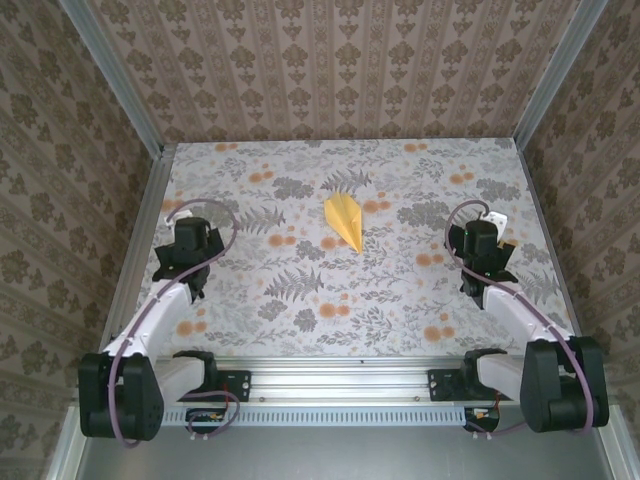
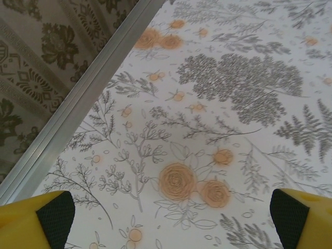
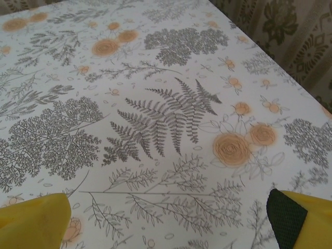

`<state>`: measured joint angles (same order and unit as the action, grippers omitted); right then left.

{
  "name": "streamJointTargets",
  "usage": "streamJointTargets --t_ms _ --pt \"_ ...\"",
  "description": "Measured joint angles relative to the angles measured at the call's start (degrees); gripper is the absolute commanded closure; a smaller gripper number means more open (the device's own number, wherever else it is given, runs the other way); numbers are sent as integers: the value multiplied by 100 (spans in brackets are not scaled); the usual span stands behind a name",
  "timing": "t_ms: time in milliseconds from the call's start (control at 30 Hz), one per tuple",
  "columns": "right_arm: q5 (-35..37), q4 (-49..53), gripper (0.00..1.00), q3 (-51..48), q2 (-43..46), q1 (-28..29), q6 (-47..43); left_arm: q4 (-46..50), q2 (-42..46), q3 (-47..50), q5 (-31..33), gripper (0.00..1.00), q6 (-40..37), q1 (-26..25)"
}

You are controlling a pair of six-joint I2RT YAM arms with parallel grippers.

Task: Fold a paper plane with a square sheet of paper (pick it up from the middle)

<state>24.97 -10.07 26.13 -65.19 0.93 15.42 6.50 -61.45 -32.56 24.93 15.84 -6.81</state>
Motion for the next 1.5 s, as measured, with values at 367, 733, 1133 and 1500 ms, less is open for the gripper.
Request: streamJointTargets --t_ms 367,733,1133,1500 --pt "-973 -2140 0 -463 -839 -208 -549 -2625 -376 1379 -872 0 -1082 142" --pt "-1773 -4022 0 -715 -1851 -243 -826 -4288 -1246 1403 -1740 0 -1530 249" --pt "-2096 -4756 0 -776 -2345 -245 -951 -5121 -1943 1344 -2031 0 -1720 466" --pt "-2072 -4666 0 -662 -2345 -173 -975 -5215 -2562 999 -2081 0 -1725 468"
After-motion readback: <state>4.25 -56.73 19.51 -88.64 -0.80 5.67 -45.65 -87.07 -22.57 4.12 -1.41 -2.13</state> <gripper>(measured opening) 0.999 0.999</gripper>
